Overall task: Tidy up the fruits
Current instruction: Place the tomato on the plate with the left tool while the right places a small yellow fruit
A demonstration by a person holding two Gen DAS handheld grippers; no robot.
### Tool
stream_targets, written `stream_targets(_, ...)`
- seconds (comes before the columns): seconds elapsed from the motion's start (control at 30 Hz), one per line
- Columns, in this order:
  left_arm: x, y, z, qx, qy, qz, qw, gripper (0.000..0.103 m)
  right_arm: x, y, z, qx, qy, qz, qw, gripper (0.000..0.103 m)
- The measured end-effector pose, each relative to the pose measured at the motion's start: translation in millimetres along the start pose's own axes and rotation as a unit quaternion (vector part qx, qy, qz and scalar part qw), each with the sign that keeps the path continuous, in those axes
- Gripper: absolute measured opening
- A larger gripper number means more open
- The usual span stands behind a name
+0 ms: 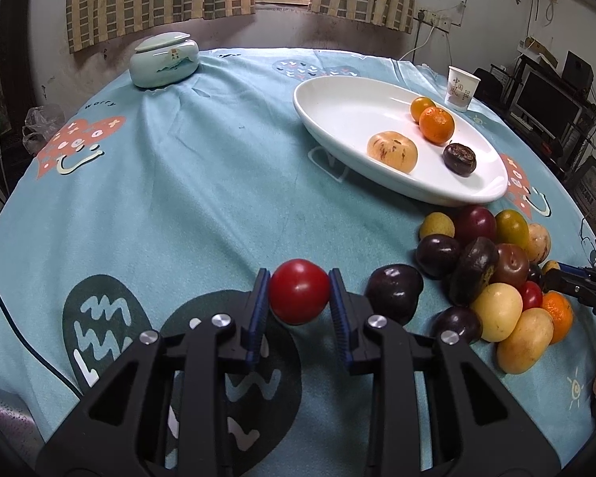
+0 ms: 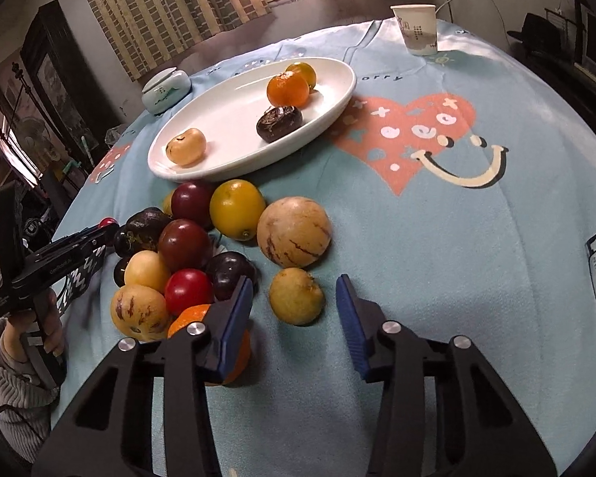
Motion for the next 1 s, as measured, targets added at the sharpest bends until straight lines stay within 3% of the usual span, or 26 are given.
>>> stream_targets(0.27, 0.9, 1.1, 0.1, -0.002, 0.001, 0.009, 1.0000, 0.030, 1.3, -8.9, 1.4, -0.047, -0.011, 0.004, 0.999, 0.027)
stream_targets(0.4, -13.8, 3.0, -12.6, -0.013, 0.030, 0.019, 0.9993, 0.030, -17.0, -9.4, -9.3, -0.042, 0.019, -0.003, 0.999, 0.027)
stream_targets(0.67, -25.1, 25.1, -109.5, -0.003, 0.082, 0.015, 0.9965, 0.030, -73.8, -43.4, -123.9, -0.068, 0.140, -0.004, 0.988, 0.027)
stream_targets(0.8, 1.2, 36.6, -144.3, -0.009, 0.078, 0.023, 0.9966, 0.030, -49.6, -58.9, -164.9, -0.076, 0.145, -0.014, 0.986, 0.027)
stream_targets(1.0, 59.7, 39.7, -154.5, -0.009, 0.035, 0.023, 0.9991, 0.030, 37.9, -69.6, -182.9, -0.086, 0.074, -0.024, 0.993, 0.027)
Point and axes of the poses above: each gripper's, at about its wrist camera, not at the fingertips, and x roughly the way its jaws point, y to its right, z to its underside, the point moved 6 cm from there along x, roughly the way its jaws point, and after that the axes turned 1 degree about x, right-handed, at the moved point
